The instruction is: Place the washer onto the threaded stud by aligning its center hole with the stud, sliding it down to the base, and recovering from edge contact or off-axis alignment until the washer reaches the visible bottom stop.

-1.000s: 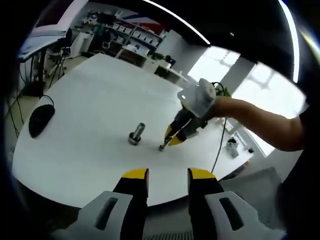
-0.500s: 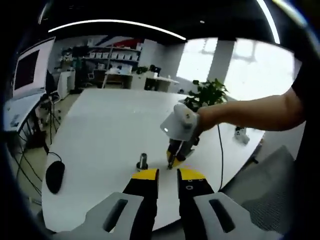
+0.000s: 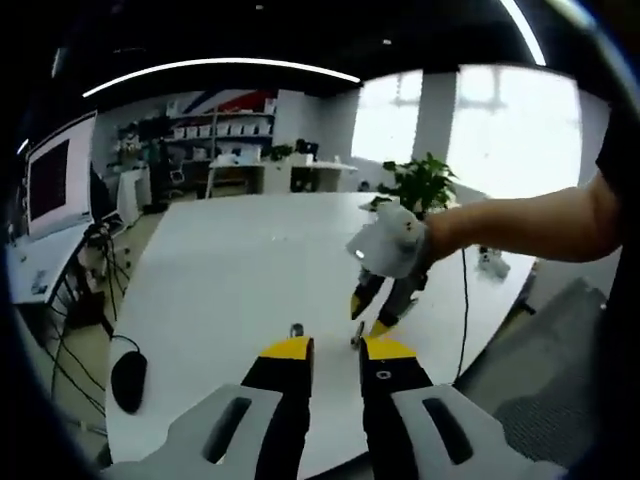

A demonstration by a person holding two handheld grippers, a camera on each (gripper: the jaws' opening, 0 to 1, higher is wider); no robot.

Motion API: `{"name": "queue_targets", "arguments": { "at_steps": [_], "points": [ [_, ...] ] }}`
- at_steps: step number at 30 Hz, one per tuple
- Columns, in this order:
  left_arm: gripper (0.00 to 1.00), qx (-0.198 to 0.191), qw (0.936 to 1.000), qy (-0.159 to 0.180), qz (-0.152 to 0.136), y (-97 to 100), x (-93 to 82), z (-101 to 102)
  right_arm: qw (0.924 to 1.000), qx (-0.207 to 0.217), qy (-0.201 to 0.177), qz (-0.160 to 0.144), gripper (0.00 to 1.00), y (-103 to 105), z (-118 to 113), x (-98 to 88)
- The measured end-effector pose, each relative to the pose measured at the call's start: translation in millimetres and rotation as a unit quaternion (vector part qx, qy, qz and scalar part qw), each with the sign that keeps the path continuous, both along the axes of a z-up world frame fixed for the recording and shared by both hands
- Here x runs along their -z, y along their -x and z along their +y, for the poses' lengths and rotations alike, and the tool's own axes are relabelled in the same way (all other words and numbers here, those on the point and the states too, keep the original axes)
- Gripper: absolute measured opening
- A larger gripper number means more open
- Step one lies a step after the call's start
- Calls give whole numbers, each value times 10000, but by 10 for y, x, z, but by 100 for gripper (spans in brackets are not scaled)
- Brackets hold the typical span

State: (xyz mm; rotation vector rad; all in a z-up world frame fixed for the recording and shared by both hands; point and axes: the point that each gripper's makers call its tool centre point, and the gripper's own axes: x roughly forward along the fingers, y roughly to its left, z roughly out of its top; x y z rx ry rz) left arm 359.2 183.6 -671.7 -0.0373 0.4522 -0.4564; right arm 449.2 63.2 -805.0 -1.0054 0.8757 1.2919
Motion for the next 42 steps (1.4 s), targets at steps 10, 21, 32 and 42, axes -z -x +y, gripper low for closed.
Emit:
{"name": "queue_targets", "arguments": {
  "at_steps": [10, 21, 32, 42],
  "points": [
    [19, -18, 9991, -406, -113, -31, 111, 46, 9719, 1525, -1635, -743, 52, 105, -566, -776],
    [28, 370, 9926, -1154, -14, 58, 277, -126, 8799, 3171, -3447, -806, 62, 413, -1255, -1244],
    [28, -147, 9968, -791, 8, 79, 226, 14, 8842, 3215, -3302, -761, 84, 900, -1624, -939],
    [25, -7, 9967, -794, -161, 113, 197, -20, 8446, 3909, -3592, -688, 85, 1013, -1722, -941]
  ]
}}
